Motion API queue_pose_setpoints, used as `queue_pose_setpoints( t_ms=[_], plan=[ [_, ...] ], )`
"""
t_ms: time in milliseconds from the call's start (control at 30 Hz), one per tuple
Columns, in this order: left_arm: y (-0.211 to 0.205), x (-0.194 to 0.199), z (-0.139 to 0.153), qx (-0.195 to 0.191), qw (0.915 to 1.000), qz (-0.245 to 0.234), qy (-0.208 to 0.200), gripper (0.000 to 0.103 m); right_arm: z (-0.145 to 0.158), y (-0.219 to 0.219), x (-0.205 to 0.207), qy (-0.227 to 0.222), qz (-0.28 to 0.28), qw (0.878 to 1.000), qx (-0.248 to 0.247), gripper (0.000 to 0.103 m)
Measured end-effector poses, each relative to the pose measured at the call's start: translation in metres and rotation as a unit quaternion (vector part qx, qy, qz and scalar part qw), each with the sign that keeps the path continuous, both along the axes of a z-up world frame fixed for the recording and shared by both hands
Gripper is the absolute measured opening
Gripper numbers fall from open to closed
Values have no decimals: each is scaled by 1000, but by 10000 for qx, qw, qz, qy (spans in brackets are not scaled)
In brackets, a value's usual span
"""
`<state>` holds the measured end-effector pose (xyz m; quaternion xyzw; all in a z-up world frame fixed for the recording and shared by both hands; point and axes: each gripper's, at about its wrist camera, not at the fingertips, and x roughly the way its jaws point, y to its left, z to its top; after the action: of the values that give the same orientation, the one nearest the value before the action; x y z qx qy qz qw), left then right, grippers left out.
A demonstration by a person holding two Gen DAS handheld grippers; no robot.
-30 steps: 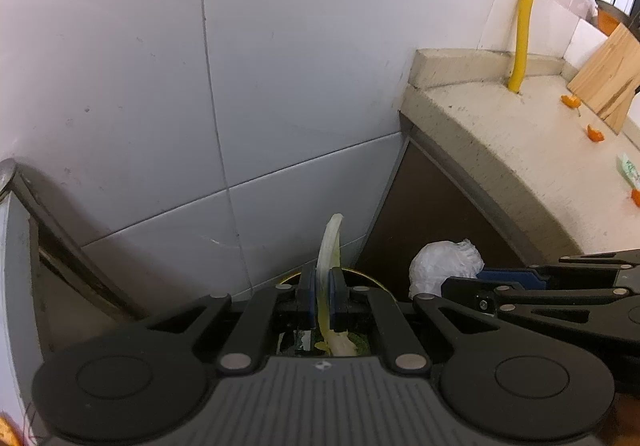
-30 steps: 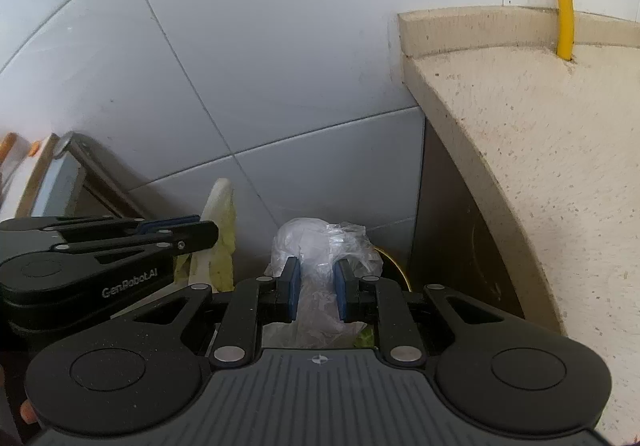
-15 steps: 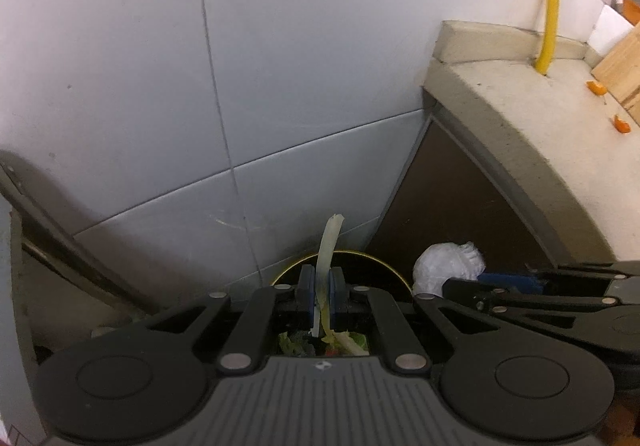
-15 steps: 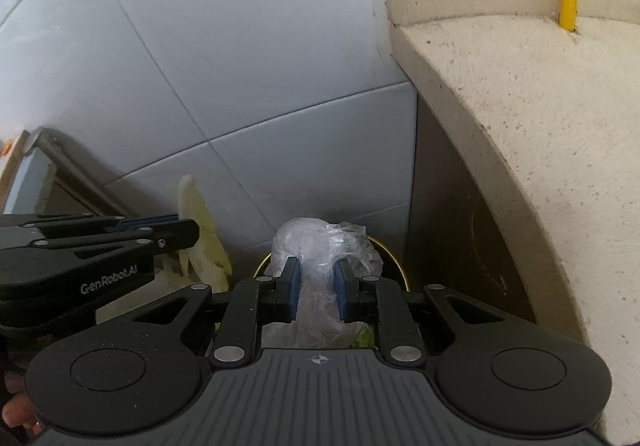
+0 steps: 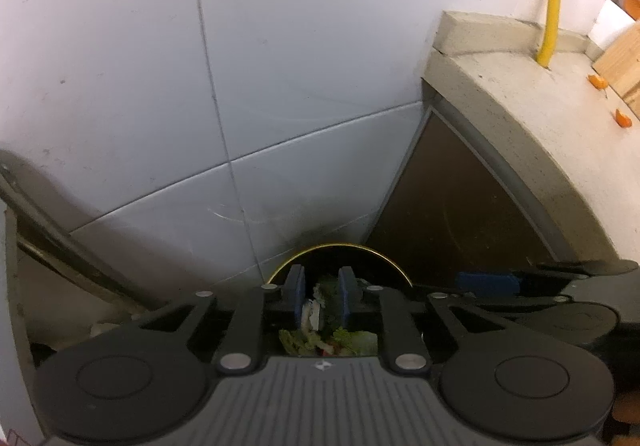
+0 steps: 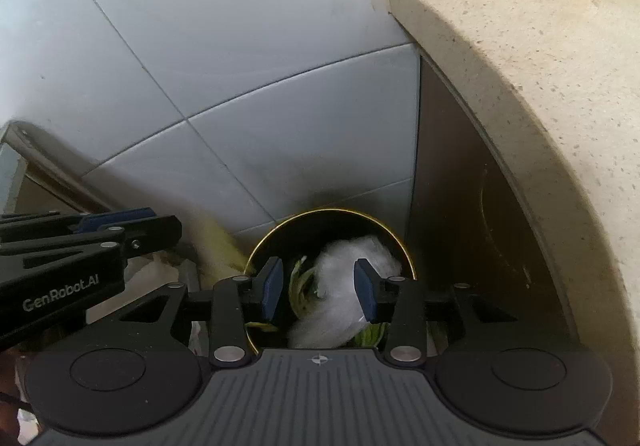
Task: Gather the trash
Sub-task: 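Open both grippers inside the bin, dropping the plastic and stalk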
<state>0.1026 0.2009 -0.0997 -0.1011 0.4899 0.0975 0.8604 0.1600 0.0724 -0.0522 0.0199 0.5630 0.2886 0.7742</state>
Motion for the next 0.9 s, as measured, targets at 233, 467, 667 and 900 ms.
queue_pose_setpoints(
  t_ms=[233,467,667,900],
  plan=[
    [1,-2,3,-34,9999,58,-116,14,1,2,-3,-10,-114,9999,-49,50],
    [-5,-6,11,217,9991,3,-365,15,23,-18,-12,-377,-339,9987,-62,54],
    [-11,-10,18,561,9963,-53,-642,21,42,-33,-22,-674,-513,9964,-63,63],
    [-22,-13,22,1021,9909,-237,-848,30,65,-53,-35,-982,-737,9924,-39,69]
  ],
)
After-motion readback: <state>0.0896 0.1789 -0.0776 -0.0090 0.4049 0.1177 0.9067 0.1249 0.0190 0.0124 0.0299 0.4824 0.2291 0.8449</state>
